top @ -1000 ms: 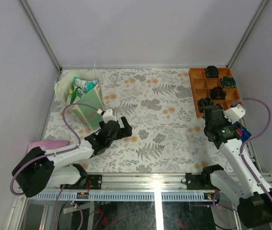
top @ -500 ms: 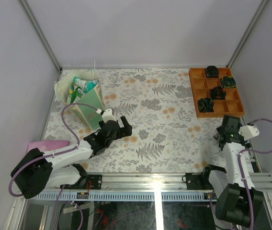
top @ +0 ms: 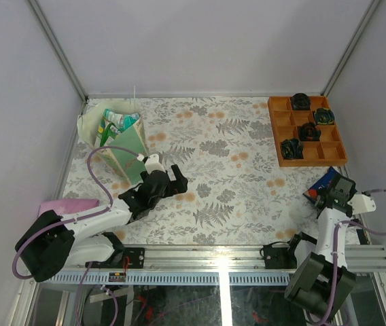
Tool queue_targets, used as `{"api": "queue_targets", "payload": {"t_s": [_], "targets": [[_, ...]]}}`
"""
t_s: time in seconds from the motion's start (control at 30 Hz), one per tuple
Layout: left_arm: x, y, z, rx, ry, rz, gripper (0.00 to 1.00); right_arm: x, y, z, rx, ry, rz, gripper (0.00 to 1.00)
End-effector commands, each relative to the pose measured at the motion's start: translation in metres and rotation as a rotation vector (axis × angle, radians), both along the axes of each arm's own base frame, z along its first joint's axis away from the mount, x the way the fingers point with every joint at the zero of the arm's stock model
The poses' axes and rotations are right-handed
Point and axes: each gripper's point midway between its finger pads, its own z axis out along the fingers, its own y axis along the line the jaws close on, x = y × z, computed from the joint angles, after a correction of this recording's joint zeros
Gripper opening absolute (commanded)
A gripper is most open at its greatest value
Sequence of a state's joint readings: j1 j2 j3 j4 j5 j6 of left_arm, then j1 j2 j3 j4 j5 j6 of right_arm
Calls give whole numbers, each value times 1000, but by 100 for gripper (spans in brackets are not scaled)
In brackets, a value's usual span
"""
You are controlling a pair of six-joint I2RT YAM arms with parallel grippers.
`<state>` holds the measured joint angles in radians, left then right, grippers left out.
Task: Place the snacks into the paper bag
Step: Move the snack to the center of the board.
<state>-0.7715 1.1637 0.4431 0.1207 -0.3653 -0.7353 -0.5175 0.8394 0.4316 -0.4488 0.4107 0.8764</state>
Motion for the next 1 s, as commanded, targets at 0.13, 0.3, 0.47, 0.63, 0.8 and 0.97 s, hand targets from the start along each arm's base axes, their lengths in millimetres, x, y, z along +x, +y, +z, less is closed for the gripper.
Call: {"api": "queue_targets", "payload": {"t_s": [0.13,0.3,0.47,0.63,0.8,0.97], "targets": [[7,-4,13,-33,-43,0,100,11,2,-3,14,-134,16,100],[7,-4,13,-33,-43,1,100,10,1,-11,40,-175,-14,98],[7,-4,13,-36,-45,0,100,8,1,-22,80,-182,-63,94],[6,-4,13,-38,-46,-1,100,4,-5,-23,66,-184,-106,89],[7,-5,13,-37,-45,-2,100,0,-11,-25,47,-179,-134,78],[7,-4,13,-37,-45,-1,100,2,-5,-37,111,-180,-125,59]]}}
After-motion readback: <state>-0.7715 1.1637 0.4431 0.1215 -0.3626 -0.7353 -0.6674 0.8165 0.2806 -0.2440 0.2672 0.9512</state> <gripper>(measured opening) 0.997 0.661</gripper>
